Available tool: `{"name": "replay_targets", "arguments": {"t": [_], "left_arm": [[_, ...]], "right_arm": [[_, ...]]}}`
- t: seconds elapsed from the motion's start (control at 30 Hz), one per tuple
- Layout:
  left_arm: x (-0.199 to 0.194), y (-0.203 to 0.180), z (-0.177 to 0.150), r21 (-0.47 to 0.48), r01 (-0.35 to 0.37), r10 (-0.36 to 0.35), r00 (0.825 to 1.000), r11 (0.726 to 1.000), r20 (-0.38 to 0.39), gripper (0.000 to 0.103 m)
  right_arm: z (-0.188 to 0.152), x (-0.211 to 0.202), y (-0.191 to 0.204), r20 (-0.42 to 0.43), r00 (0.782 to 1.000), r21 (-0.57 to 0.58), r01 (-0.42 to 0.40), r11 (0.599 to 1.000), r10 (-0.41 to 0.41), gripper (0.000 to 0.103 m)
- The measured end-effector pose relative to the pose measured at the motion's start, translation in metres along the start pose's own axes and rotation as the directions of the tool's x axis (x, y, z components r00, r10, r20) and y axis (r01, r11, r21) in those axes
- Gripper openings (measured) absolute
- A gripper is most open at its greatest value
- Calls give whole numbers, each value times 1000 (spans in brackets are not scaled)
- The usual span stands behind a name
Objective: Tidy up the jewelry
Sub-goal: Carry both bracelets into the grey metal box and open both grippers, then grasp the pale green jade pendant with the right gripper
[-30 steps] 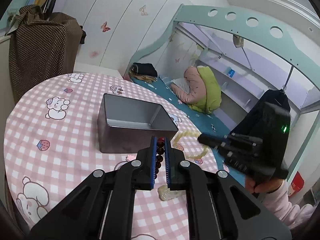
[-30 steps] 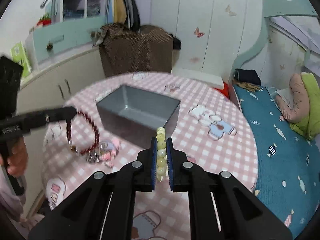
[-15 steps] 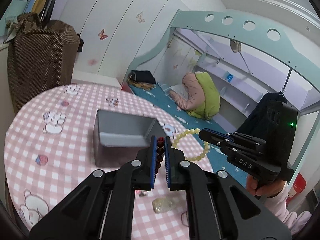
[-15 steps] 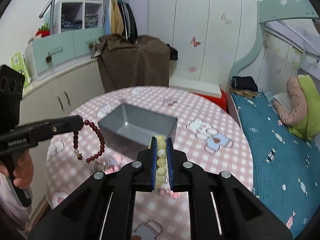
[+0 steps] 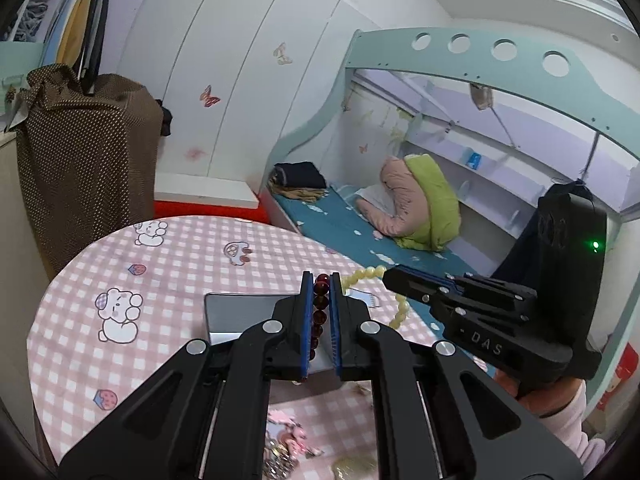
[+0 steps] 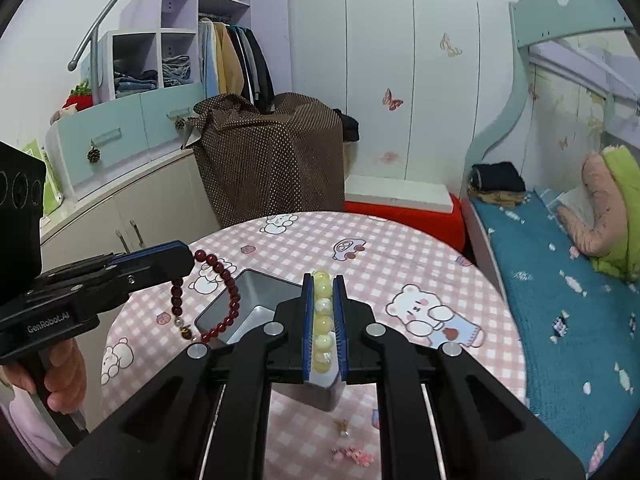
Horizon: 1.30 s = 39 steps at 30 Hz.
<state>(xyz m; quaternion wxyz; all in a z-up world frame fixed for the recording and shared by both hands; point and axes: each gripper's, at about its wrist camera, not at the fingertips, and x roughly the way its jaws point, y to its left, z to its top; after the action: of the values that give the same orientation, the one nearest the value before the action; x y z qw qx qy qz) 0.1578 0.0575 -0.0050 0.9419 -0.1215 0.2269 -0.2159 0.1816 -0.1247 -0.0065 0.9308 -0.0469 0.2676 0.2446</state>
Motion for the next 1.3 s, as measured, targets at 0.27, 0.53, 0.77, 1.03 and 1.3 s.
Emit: {"name": "replay_targets", "arguments": {"t": [0.27,0.53,0.77,1.03,1.3], "left_arm": [[38,26,-8,-16,-60,59,995,998,-76,8],[49,31,-10,38,-124,128,986,992,-105,14],[39,32,-16,68,-194,200,975,979,-95,52],[31,24,-23,94,-212,222,968,973,-113,52],[19,13,-28,117,-214,227,968,970,-107,59]], "right_arm": [[-8,36,1,-74,996,26,-48,999,50,9],[-7,33,-11,-57,998,80,-6,997,10,73],[-14,15,-22,-31,996,74,86,994,-84,83],[-18,0,-16,-12,994,47,106,993,-105,85],[-24,-15,-14,-7,993,41,117,992,-116,87]]}}
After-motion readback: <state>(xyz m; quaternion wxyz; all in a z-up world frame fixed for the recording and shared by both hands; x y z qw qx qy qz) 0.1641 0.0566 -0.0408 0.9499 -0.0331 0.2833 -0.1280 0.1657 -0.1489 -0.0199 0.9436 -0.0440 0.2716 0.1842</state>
